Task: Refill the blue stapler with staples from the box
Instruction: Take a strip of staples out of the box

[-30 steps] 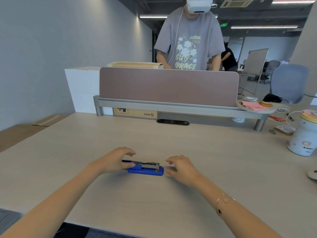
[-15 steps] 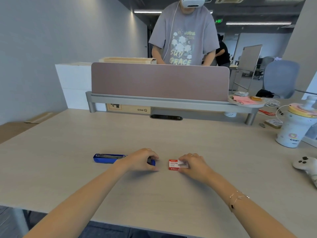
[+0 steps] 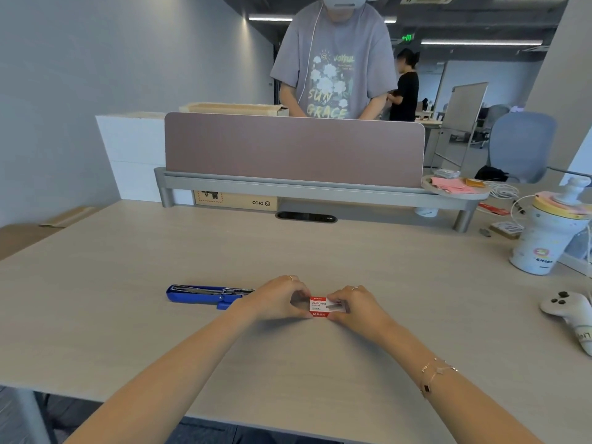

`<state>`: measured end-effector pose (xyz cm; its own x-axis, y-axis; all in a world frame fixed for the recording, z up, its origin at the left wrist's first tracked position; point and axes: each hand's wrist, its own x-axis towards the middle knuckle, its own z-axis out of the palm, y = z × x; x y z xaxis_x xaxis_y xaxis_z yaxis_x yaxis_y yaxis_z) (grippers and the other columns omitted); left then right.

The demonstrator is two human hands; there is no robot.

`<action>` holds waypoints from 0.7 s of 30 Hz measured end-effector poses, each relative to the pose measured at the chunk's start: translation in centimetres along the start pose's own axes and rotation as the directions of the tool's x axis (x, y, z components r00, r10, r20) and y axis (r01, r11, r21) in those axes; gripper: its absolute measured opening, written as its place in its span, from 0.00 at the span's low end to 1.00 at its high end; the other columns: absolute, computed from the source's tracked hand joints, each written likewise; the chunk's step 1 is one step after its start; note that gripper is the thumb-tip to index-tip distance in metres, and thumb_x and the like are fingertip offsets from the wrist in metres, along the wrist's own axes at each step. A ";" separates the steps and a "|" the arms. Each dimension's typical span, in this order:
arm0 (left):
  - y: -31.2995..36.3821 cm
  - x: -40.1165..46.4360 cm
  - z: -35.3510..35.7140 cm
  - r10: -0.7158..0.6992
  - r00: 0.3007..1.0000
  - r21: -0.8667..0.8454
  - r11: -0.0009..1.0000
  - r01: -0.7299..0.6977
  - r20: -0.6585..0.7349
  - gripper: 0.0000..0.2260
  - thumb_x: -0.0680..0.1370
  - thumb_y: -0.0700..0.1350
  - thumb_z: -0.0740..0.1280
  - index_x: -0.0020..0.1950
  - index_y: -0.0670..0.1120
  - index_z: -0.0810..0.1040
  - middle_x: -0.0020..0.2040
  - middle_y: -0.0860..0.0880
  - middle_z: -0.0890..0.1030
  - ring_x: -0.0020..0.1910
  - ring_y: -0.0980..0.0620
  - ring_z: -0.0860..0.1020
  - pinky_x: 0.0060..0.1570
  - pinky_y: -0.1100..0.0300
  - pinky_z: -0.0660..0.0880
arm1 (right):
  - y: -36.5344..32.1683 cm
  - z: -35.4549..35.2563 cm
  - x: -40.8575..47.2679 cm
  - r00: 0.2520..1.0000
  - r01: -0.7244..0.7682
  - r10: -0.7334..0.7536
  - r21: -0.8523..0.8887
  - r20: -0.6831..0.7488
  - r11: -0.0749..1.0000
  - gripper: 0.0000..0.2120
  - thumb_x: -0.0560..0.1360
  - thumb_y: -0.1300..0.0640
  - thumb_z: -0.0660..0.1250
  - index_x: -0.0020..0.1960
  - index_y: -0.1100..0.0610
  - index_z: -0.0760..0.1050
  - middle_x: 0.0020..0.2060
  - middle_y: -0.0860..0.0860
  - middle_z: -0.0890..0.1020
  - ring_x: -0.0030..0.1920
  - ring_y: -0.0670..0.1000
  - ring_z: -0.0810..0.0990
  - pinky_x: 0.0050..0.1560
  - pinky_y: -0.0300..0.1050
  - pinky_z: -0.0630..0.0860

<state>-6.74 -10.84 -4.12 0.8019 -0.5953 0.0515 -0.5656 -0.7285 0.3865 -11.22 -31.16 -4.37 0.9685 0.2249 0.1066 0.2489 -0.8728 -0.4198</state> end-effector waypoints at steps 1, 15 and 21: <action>0.0 0.0 0.0 0.009 1.000 0.009 1.000 -0.009 -0.002 0.19 0.71 0.58 0.71 0.58 0.51 0.79 0.53 0.51 0.79 0.52 0.53 0.74 0.52 0.56 0.73 | 0.0 0.0 0.0 1.000 -0.003 0.003 0.002 -0.002 1.000 0.18 0.71 0.52 0.69 0.61 0.50 0.76 0.57 0.51 0.80 0.57 0.55 0.74 0.58 0.43 0.66; 0.0 -0.6 -0.2 0.052 0.998 0.056 0.997 -0.054 0.031 0.18 0.71 0.60 0.69 0.58 0.55 0.79 0.51 0.52 0.79 0.52 0.53 0.74 0.53 0.52 0.73 | -0.5 -0.3 -0.9 0.999 0.024 -0.027 0.097 0.021 0.995 0.15 0.70 0.57 0.71 0.57 0.58 0.78 0.45 0.51 0.79 0.47 0.50 0.73 0.46 0.40 0.68; -0.1 -0.9 -0.5 0.056 0.998 0.063 0.996 -0.058 0.031 0.17 0.71 0.59 0.69 0.56 0.54 0.80 0.50 0.52 0.80 0.50 0.54 0.74 0.51 0.54 0.73 | -0.5 -0.2 -1.1 0.999 0.028 -0.029 0.096 0.017 0.995 0.18 0.71 0.58 0.71 0.59 0.58 0.76 0.51 0.55 0.80 0.47 0.47 0.71 0.45 0.36 0.64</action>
<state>-7.28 -10.05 -3.78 0.7623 -0.6456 0.0447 -0.6224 -0.7124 0.3242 -12.36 -31.06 -4.14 0.9607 0.2576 0.1040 0.2743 -0.8208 -0.5011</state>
